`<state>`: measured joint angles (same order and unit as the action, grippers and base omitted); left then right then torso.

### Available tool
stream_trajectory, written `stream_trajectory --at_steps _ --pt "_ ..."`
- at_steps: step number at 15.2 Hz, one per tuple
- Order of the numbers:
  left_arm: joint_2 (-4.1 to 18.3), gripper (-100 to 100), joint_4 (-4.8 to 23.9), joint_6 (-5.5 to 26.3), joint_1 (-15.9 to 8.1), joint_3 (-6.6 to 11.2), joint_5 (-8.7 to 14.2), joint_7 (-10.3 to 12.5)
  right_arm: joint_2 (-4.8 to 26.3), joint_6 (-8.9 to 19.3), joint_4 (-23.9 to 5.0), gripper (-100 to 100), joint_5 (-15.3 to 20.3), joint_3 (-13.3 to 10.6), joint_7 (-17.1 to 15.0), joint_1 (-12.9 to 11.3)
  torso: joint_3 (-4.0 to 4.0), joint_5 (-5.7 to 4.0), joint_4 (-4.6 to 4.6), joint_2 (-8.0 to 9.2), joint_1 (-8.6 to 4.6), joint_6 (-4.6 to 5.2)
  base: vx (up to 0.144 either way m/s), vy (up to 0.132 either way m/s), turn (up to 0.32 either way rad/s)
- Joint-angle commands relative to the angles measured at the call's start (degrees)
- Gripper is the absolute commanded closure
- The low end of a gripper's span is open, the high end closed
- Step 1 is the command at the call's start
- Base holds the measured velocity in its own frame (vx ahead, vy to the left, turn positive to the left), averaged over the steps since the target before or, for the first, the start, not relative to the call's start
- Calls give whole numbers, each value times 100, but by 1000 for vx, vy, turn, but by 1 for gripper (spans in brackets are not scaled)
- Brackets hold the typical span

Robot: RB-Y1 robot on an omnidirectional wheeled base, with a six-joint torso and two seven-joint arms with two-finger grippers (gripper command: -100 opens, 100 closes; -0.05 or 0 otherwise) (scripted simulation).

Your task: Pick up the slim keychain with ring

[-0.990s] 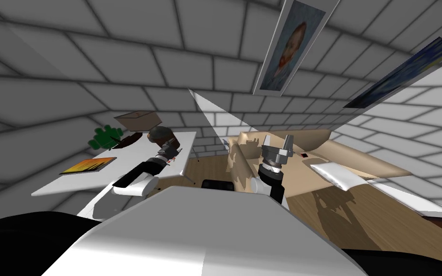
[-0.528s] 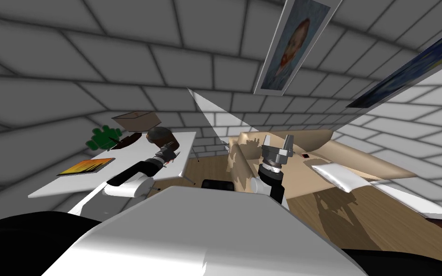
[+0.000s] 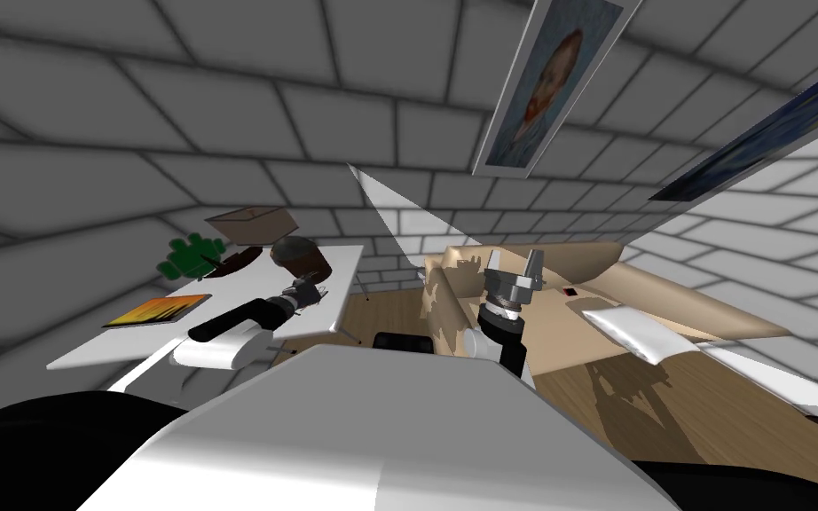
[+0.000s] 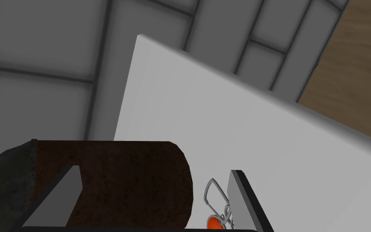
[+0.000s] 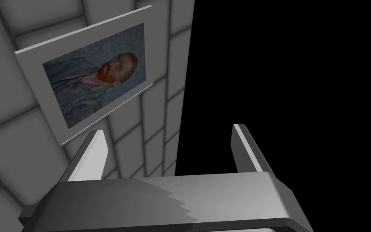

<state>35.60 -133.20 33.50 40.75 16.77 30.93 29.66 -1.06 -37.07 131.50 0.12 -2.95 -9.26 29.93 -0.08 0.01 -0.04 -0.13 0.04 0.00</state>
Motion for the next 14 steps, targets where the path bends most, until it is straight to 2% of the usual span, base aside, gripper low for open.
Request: stream_trajectory --at_steps 1,3,4,6,7,8,9,11,12,14 --pt "162 -100 28 286 81 133 242 153 0 0 0 0 0 0 0 0 0 0 0 0 0 0 9 2 0" --pt "162 -100 28 453 81 133 242 153 0 0 0 0 0 0 0 0 1 0 1 1 -1 -1 43 3 23" --pt "280 -100 51 594 165 234 437 275 0 0 0 0 0 0 0 0 -1 0 0 -3 -1 0 75 -2 69" --pt "280 -100 51 795 165 234 437 275 0 0 0 0 0 0 0 0 -4 -1 -2 -7 -2 -1 34 2 18" --pt "390 -100 78 984 249 329 628 396 0 0 0 0 0 0 0 0 -1 0 0 -3 -2 0 59 2 38" --pt "390 -100 78 1127 249 329 628 396 0 0 0 0 0 0 0 1 -4 -1 -1 -8 -1 -1 45 3 22" --pt "494 -100 107 1267 333 420 815 515 0 0 0 0 0 0 0 0 -4 0 -1 -7 -1 0 32 3 13" --pt "494 -100 107 1464 333 420 815 515 0 0 0 0 0 0 0 1 -4 0 -1 -8 -2 -2 53 -1 40" --pt "591 -100 138 1625 418 504 997 631 0 0 0 0 0 0 0 0 -4 0 -1 -7 -2 0 84 10 24" --pt "591 -100 138 1788 418 504 997 631 0 0 0 0 0 0 0 1 -11 0 -4 -20 1 -1 76 8 23"
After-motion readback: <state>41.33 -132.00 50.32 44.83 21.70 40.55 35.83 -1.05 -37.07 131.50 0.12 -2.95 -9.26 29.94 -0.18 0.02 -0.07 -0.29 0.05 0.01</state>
